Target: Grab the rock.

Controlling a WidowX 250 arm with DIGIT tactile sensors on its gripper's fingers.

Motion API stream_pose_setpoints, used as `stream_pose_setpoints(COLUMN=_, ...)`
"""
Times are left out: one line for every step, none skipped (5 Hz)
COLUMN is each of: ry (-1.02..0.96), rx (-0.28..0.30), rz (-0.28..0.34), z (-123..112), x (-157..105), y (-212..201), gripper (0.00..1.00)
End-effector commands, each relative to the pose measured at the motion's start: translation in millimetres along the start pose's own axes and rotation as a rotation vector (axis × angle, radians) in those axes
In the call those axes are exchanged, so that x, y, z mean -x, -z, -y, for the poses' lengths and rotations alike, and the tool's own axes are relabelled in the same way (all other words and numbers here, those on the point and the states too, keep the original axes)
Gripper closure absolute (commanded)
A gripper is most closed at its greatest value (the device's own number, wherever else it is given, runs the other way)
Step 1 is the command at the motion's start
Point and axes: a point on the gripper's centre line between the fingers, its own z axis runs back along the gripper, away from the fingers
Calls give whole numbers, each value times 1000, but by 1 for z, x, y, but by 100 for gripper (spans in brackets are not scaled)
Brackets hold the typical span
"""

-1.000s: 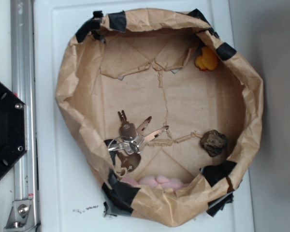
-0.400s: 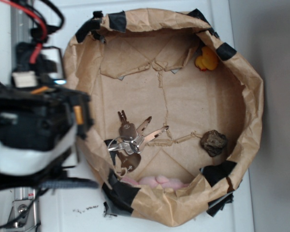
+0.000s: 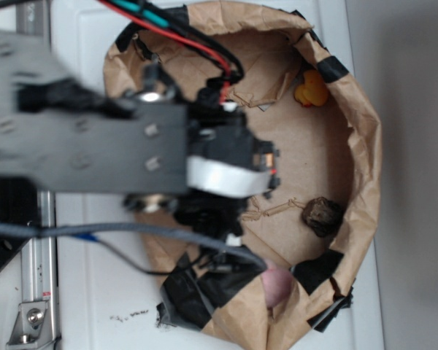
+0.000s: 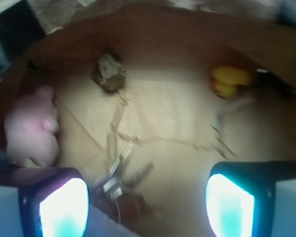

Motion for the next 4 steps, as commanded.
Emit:
stream_pose_setpoints(ry=10, rx=17, rz=32, z=4, x=-44, y=7, gripper=0)
stream_pose_setpoints(ry=18, rx=37, rz=39, z=8, x=-46, y=-2, gripper=0)
stream_pose_setpoints(ry=61, rx=43, rz=37, z=15, x=-43, y=15, gripper=0)
stream_pose_setpoints(ry=126, rx=65, rz=54, z=27, x=-42, y=40, gripper=0)
